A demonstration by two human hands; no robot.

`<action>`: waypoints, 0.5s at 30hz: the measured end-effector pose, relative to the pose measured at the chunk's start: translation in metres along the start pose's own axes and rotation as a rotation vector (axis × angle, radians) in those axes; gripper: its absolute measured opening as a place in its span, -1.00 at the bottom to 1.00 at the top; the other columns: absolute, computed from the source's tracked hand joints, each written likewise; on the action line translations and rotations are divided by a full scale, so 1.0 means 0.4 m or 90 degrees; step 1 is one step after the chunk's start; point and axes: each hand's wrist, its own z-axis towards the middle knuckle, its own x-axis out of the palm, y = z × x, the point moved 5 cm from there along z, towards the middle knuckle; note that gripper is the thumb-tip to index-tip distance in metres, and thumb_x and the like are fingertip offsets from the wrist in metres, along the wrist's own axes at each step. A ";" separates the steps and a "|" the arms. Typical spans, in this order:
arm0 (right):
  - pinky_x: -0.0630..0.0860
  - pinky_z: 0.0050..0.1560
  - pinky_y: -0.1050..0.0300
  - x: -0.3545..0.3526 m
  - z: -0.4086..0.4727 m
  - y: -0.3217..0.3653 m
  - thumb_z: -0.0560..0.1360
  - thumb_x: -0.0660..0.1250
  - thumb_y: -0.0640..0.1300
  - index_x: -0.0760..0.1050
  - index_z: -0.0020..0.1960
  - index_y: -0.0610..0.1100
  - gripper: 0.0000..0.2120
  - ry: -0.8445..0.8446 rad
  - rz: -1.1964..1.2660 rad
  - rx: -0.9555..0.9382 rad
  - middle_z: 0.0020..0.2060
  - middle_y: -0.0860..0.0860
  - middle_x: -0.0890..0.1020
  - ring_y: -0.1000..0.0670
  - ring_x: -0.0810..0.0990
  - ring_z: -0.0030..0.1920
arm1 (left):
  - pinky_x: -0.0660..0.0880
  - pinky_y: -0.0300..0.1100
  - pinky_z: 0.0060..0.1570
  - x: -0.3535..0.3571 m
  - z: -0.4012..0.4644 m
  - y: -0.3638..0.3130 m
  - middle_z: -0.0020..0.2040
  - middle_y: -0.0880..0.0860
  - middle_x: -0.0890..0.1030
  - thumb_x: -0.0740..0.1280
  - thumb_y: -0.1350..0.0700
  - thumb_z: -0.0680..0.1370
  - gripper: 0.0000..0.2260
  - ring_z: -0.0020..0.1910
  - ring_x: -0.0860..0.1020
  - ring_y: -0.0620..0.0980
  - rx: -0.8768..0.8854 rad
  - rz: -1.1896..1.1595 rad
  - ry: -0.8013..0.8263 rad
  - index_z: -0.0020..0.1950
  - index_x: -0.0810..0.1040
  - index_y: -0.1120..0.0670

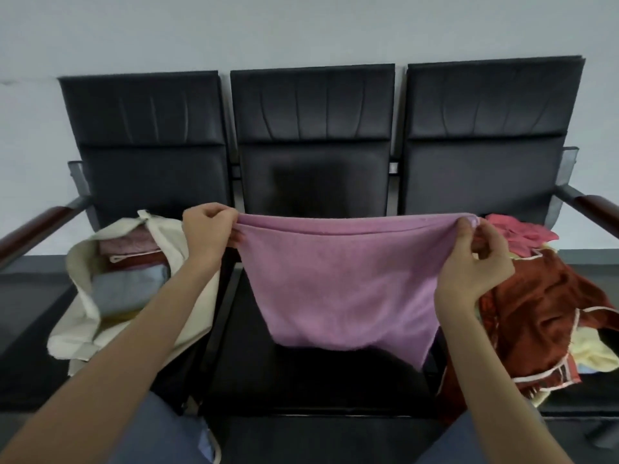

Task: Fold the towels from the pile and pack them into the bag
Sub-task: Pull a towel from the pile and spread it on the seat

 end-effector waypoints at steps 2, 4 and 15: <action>0.32 -0.20 0.50 0.002 0.016 0.015 0.51 0.37 -0.07 0.59 0.01 -0.24 -0.78 0.005 -0.024 0.000 -0.11 -0.19 0.53 0.31 0.44 -0.28 | 0.50 -0.23 -0.52 -0.003 -0.002 -0.023 -0.51 0.07 0.56 0.23 0.36 0.45 -0.80 -0.55 0.55 -0.01 -0.036 -0.057 0.027 -0.25 0.60 0.17; 0.42 -0.18 0.45 0.005 0.046 0.006 0.48 0.39 0.00 0.61 -0.01 -0.18 -0.76 0.046 -0.053 0.040 -0.11 -0.16 0.57 0.25 0.49 -0.26 | 0.51 -0.27 -0.51 0.000 0.004 -0.029 -0.50 0.06 0.58 0.19 0.41 0.45 -0.79 -0.54 0.56 -0.04 -0.110 -0.040 0.125 -0.20 0.60 0.22; 0.55 -0.26 0.23 0.109 0.088 -0.133 0.48 0.42 -0.18 0.61 -0.01 -0.29 -0.83 0.293 -0.030 0.151 -0.30 -0.04 0.63 0.20 0.56 -0.40 | 0.65 -0.11 -0.29 0.042 0.189 -0.019 0.07 0.34 0.56 0.20 0.42 0.55 -0.83 -0.24 0.69 0.20 -0.136 0.209 0.288 0.08 0.53 0.34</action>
